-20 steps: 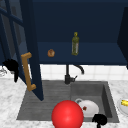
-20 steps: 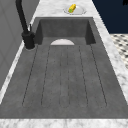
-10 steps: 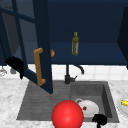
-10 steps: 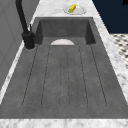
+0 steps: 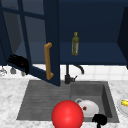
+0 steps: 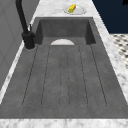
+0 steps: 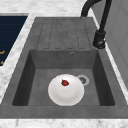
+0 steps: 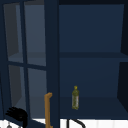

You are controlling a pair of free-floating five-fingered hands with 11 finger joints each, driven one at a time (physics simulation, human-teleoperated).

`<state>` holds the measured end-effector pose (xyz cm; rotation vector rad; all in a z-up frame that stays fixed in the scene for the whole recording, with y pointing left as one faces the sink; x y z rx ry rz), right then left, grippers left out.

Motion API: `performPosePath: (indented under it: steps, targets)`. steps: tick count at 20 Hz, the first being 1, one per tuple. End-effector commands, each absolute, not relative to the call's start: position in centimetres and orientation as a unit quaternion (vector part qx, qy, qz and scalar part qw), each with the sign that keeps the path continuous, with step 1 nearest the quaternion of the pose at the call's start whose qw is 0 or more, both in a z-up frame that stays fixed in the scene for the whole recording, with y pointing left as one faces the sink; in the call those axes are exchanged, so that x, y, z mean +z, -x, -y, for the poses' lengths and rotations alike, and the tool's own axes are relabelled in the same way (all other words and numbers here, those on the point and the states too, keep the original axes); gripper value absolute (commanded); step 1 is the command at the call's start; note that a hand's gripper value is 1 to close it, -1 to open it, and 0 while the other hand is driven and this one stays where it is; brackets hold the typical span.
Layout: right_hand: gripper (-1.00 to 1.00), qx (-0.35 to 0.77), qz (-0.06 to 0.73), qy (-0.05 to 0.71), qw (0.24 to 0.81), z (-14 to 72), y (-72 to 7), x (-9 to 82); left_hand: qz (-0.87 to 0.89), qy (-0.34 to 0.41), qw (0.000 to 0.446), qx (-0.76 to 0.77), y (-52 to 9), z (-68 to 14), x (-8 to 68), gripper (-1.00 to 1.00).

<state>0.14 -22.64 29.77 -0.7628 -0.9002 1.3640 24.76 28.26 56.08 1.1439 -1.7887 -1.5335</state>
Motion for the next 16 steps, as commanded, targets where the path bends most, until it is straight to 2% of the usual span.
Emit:
performPosePath:
  steps: [1,6,16]
  targets:
    - [0.0,0.593,0.392,0.332,0.62,22.6,-0.1,29.8,0.66,-0.44,0.235,-0.561,-27.1,-25.6,55.1,-1.0]
    - [0.0,0.593,0.392,0.332,0.62,22.6,-0.1,29.8,0.638,-0.474,0.242,-0.557,-27.9,-23.4,54.5,-1.0]
    - [0.0,0.593,0.392,0.332,0.62,22.6,-0.1,29.8,0.615,-0.502,0.288,-0.536,-27.4,-17.6,53.9,-1.0]
